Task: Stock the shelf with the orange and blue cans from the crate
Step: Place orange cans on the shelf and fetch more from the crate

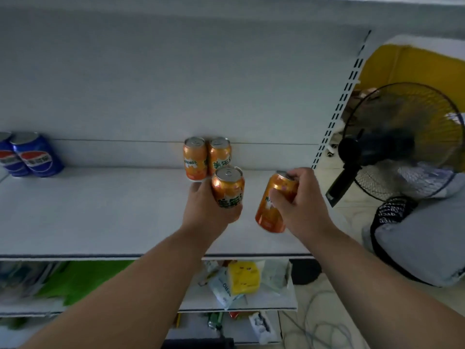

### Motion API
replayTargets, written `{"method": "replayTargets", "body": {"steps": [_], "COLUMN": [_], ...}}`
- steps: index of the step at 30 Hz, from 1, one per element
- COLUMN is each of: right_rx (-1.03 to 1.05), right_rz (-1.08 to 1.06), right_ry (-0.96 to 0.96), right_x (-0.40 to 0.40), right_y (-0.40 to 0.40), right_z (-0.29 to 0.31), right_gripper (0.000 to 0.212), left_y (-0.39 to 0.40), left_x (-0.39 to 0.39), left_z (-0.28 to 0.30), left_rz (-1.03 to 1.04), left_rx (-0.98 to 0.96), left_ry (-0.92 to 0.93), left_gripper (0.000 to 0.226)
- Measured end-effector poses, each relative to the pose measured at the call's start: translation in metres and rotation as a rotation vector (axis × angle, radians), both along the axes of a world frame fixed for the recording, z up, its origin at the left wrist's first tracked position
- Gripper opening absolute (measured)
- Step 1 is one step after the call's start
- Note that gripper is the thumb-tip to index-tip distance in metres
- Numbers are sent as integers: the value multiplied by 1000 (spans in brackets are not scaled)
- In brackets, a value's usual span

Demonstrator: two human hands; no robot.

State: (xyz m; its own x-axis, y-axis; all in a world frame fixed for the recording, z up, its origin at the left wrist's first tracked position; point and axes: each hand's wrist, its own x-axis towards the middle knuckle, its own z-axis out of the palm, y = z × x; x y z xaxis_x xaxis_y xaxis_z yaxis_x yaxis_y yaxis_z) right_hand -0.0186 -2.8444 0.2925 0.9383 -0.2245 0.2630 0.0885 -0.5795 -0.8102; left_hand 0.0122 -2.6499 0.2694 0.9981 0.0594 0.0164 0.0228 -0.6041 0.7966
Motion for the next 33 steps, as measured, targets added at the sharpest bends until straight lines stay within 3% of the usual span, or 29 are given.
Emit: {"method": "replayTargets", "body": {"steps": [5, 9, 12, 18, 24, 33], "right_rx": [-168, -222, -235, -130, -149, -162], "right_rz": [3, 38, 56, 38, 9, 10], "right_ry": [-68, -72, -106, -75, 5, 2], "right_x": [48, 64, 68, 56, 46, 57], "right_y": [-25, -31, -30, -25, -22, -25], "right_z": [-18, -31, -39, -42, -52, -52], "right_gripper": [47, 50, 52, 71, 83, 81], "left_y": [-39, -55, -56, -56, -44, -54], "left_x": [60, 86, 90, 78, 88, 127], "left_z": [-7, -24, -34, -25, -8, 5], "left_rz": [56, 136, 146, 54, -79, -143], "left_rx": [116, 76, 74, 215, 606, 784], "left_ry": [-68, -62, -66, -243, -373, -588], "left_gripper": [71, 74, 71, 96, 75, 59]}}
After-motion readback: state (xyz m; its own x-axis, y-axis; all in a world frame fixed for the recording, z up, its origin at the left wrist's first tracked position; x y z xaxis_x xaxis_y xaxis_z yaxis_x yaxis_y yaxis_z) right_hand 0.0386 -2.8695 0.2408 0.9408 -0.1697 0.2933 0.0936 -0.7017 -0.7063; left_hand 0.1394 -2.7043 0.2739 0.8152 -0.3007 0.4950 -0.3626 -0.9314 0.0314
